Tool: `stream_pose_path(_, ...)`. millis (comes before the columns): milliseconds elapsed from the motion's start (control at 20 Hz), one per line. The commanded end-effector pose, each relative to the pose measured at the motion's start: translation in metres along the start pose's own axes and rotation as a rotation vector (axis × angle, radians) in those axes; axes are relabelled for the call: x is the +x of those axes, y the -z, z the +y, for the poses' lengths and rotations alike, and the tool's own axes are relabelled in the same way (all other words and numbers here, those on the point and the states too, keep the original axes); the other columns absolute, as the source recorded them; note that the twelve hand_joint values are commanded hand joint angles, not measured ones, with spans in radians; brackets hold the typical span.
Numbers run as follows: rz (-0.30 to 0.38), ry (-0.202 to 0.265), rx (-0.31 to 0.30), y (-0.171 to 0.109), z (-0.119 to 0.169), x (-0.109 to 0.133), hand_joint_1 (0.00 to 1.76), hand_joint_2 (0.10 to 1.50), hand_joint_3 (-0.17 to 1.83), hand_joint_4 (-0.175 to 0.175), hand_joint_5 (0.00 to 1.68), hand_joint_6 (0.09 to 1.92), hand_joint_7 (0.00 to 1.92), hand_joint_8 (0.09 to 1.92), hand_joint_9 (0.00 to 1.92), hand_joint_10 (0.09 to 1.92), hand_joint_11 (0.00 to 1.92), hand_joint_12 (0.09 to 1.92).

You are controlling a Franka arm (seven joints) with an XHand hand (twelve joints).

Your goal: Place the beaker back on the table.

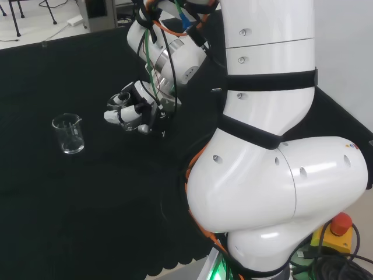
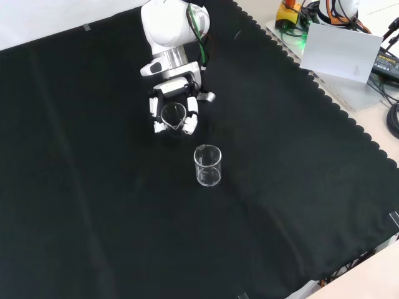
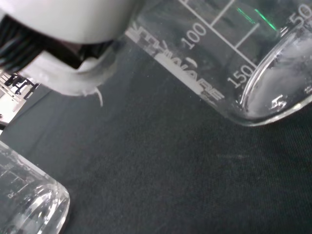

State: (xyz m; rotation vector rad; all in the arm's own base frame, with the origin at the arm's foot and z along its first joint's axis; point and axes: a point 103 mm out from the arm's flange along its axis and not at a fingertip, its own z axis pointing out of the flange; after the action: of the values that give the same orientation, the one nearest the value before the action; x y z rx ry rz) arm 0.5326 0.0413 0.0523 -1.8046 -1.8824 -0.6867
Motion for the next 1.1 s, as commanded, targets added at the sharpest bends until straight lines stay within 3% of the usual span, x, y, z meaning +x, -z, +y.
stream_pose_path(50, 0.0, 0.021, 0.017, 0.001, -0.003, -0.002, 1.1, 0.7, 0.41, 0.098, 1.4, 0.24, 1.64, 0.09, 1.52, 0.27, 1.09, 0.98)
stream_pose_path(100, -0.01, 0.027, 0.015, 0.001, -0.004, -0.001, 1.07, 0.67, 0.43, 0.033, 1.31, 0.32, 1.62, 0.09, 1.49, 0.28, 1.01, 1.03)
stream_pose_path(150, -0.013, 0.029, 0.016, 0.002, -0.005, -0.001, 1.04, 0.63, 0.47, -0.009, 1.22, 0.43, 1.58, 0.09, 1.44, 0.29, 0.94, 1.07)
stream_pose_path(250, -0.015, 0.021, 0.008, 0.004, -0.007, -0.002, 1.0, 0.57, 0.55, -0.043, 1.03, 0.65, 1.49, 0.09, 1.31, 0.36, 0.81, 1.15)
stream_pose_path(400, -0.022, 0.018, 0.004, 0.005, -0.01, -0.003, 0.96, 0.53, 0.6, -0.05, 0.82, 0.82, 1.34, 0.13, 1.12, 0.52, 0.67, 1.24)
stream_pose_path(700, -0.046, 0.011, 0.004, 0.006, -0.016, -0.002, 0.94, 0.51, 0.62, -0.057, 0.61, 0.85, 0.95, 0.63, 0.89, 0.69, 0.4, 1.32)
stream_pose_path(1100, -0.074, 0.014, 0.018, 0.017, -0.022, -0.005, 0.93, 0.5, 0.63, -0.059, 0.53, 0.81, 0.82, 0.67, 0.79, 0.67, 0.26, 1.34)
